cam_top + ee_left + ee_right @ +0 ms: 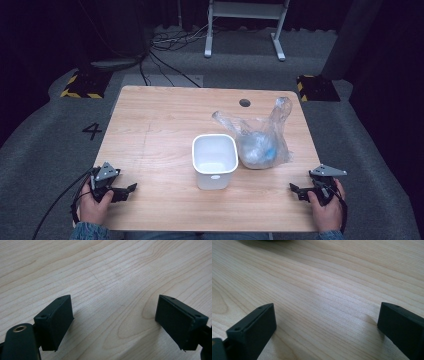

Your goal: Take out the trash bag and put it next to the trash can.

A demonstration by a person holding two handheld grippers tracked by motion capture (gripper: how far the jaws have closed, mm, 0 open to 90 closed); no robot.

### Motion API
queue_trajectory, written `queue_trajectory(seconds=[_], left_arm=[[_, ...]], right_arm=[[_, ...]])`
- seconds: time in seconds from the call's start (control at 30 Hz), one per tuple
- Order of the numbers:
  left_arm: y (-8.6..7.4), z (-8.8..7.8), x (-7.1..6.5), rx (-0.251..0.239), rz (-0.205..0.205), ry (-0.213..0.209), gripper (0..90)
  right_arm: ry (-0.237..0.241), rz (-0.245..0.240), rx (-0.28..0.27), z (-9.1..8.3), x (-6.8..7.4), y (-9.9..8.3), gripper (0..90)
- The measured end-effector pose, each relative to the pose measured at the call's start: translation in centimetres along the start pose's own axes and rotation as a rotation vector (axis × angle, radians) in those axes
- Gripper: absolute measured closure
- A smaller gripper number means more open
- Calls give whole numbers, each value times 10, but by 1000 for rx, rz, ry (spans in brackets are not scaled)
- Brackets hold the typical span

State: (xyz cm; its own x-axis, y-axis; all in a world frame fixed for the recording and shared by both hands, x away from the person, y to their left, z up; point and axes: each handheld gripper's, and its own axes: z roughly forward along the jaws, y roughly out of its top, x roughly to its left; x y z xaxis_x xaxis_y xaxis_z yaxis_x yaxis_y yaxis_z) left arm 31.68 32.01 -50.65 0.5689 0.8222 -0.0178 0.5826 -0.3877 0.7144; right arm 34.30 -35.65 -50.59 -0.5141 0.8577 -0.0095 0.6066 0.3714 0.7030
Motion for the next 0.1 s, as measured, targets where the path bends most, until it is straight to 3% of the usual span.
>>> queue_trajectory(seconds=[0.1], left_arm=[[0,0,0,0,0,0,143]], right_arm=[[2,-2,0,0,0,0,17]])
